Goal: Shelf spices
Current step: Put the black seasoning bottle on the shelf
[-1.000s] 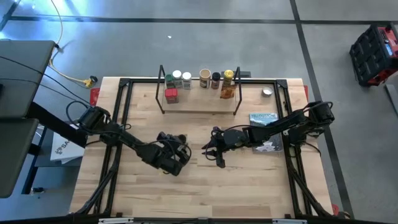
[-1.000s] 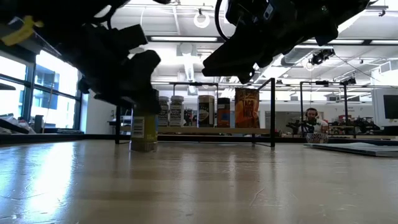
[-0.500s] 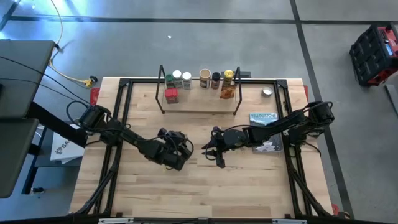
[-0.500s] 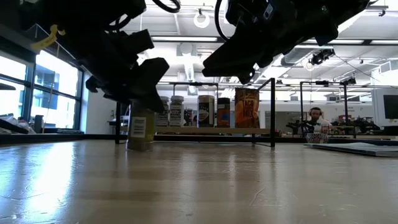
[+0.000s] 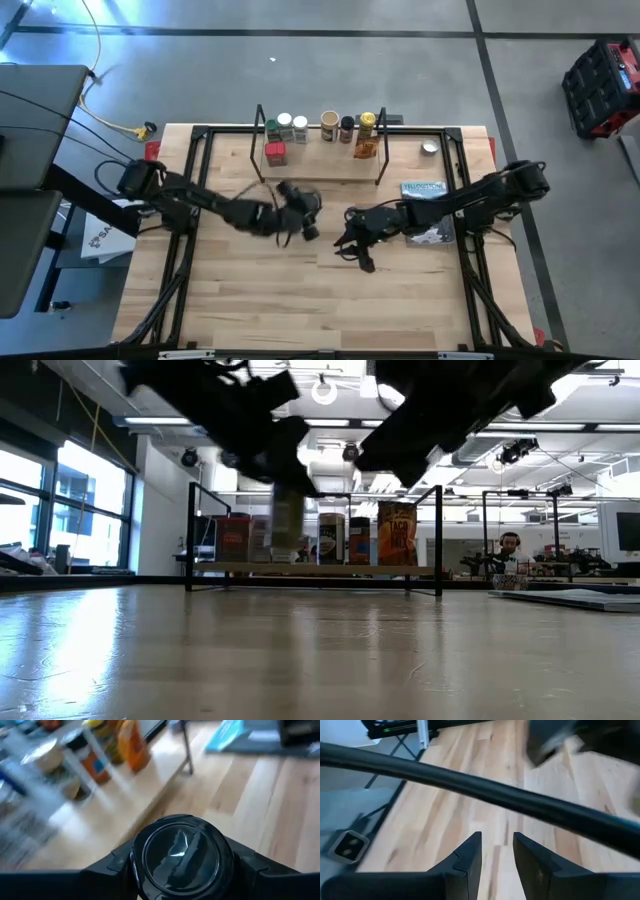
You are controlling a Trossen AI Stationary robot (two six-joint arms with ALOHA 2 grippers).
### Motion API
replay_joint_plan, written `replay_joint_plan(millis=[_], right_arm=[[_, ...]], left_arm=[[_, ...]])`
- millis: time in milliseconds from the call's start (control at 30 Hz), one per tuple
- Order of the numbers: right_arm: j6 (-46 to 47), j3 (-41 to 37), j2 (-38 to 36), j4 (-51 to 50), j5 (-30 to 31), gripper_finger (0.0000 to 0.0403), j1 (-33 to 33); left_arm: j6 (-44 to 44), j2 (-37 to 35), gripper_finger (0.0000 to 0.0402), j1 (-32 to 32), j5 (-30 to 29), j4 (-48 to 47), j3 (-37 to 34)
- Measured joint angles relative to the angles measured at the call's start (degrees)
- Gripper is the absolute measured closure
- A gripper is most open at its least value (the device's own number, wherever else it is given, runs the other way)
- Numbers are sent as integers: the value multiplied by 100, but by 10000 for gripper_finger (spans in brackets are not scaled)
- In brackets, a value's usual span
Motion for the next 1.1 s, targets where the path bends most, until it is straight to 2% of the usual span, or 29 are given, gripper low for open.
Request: replay_joint_plan(millis=[100, 200, 367, 500, 600, 700, 933, 1100], right_arm=[[22, 0, -445, -478, -10, 298, 116], [-27, 2, -926, -852, 268, 298, 326], [-67, 2, -1512, -1349, 1283, 298, 748], [-172, 2, -1653, -1488, 2034, 298, 971], [-173, 2, -1658, -1532, 2358, 298, 1046], [-165, 2, -1658, -1625, 2454, 298, 1052], [-166, 2, -1658, -1623, 2457, 298, 1052], [-159, 2, -1658, -1624, 2456, 298, 1052]], left_arm=[[835, -65, 210, 648, 1129, 740, 0], [1137, -61, 210, 1386, 2201, 1274, 1], [1144, -59, 210, 2452, 2797, 1302, 250], [788, -22, 210, 3109, 3521, 1113, 479], [526, -13, 210, 3432, 3635, 832, 507], [508, -15, 210, 3611, 3497, 584, 509], [516, -15, 176, 3639, 2870, 157, 509], [552, -15, 172, 3639, 2602, 160, 509]])
